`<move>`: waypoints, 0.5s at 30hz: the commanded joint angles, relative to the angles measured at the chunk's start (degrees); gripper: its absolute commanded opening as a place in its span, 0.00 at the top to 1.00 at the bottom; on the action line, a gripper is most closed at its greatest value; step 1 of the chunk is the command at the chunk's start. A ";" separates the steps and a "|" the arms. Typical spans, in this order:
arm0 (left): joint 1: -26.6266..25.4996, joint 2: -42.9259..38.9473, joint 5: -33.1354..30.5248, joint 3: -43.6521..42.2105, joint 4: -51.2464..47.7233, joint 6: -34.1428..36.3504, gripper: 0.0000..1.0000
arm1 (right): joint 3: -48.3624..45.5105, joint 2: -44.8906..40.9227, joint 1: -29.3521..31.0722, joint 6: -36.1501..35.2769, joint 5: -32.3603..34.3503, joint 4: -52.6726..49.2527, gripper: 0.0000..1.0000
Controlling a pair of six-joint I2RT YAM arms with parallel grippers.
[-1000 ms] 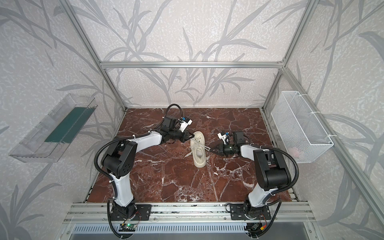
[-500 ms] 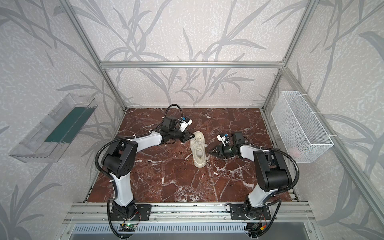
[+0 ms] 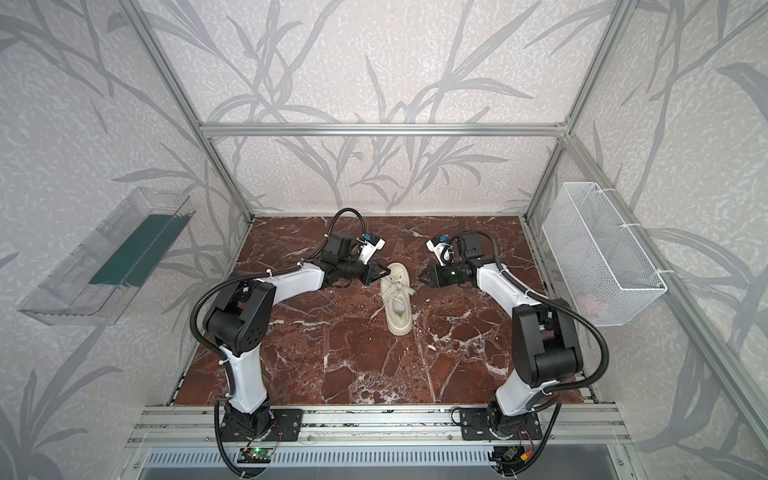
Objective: Tie the shoes
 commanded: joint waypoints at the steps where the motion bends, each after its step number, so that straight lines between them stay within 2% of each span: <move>1: 0.19 0.52 1.14 -0.30 1.70 -0.49 1.00 | 2.97 5.22 2.98 -5.29 5.87 -5.30 0.60; 9: 0.19 0.56 1.38 -0.56 1.95 -0.74 1.00 | 5.14 10.30 4.68 -5.91 6.46 -4.85 0.60; 15: 0.22 0.63 1.34 -0.74 1.72 -0.49 1.00 | 4.55 9.44 4.85 -7.45 1.93 -5.63 0.61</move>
